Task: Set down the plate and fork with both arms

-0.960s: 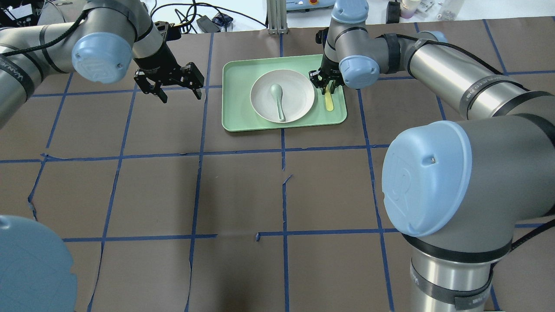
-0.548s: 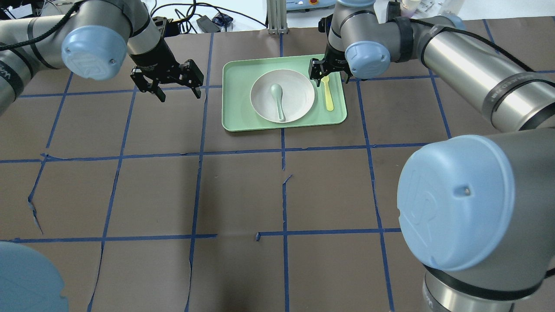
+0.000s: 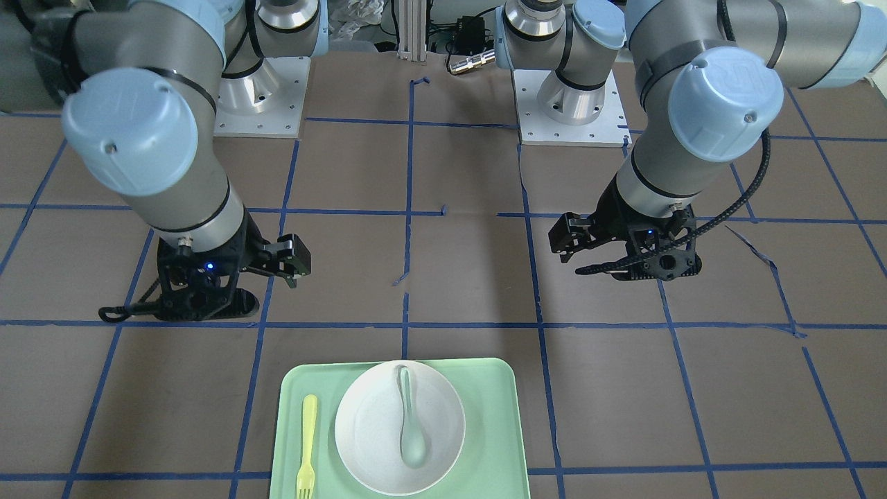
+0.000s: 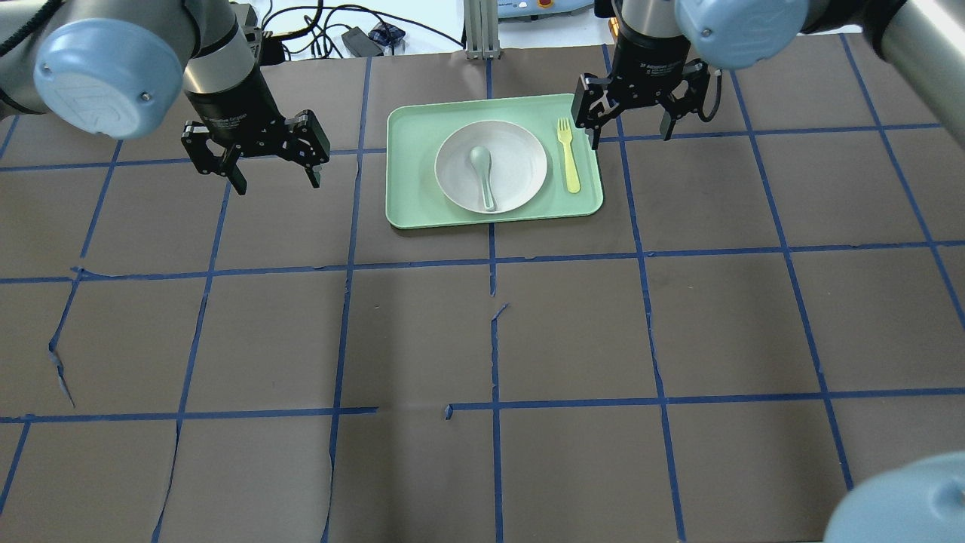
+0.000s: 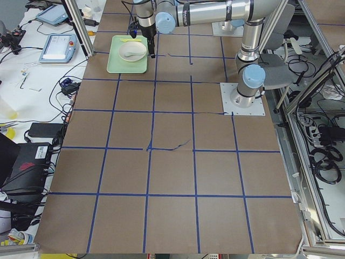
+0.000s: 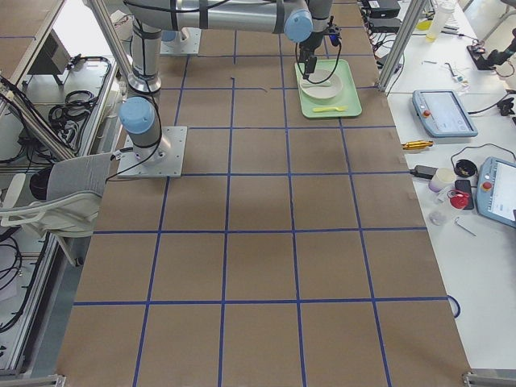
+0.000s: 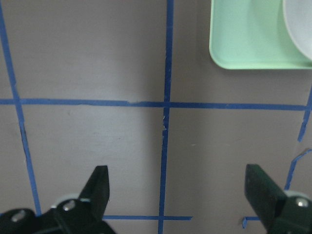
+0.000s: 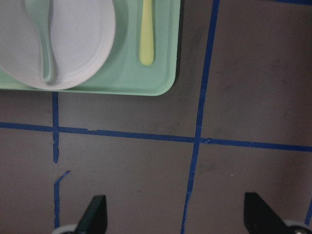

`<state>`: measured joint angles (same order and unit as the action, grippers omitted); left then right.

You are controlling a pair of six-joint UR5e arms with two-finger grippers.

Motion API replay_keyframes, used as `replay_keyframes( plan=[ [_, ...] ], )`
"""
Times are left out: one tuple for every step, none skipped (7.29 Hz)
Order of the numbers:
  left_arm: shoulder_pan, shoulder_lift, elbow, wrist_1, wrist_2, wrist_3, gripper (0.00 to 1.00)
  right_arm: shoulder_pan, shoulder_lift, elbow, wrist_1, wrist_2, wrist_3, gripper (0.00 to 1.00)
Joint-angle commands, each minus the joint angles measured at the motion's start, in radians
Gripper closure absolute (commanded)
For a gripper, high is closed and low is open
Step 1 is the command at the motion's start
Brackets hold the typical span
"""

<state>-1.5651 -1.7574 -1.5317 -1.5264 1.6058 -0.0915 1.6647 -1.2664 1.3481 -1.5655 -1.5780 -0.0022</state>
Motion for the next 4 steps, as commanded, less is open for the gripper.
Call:
replay_keyframes(
  plan=[
    [-0.012,0.064,-0.063,0.008,0.006,-0.004,0.00,0.006,-0.083,0.002,0.102,-0.005,0.010,0.00],
    [-0.012,0.062,-0.065,0.000,0.008,0.006,0.00,0.010,-0.085,0.002,0.104,0.006,0.019,0.00],
    [-0.009,0.055,-0.055,-0.006,0.009,0.009,0.00,0.013,-0.085,0.002,0.104,0.006,0.019,0.00],
    [-0.007,0.058,-0.053,-0.006,0.009,0.009,0.00,0.015,-0.083,0.003,0.104,0.007,0.016,0.00]
  ],
)
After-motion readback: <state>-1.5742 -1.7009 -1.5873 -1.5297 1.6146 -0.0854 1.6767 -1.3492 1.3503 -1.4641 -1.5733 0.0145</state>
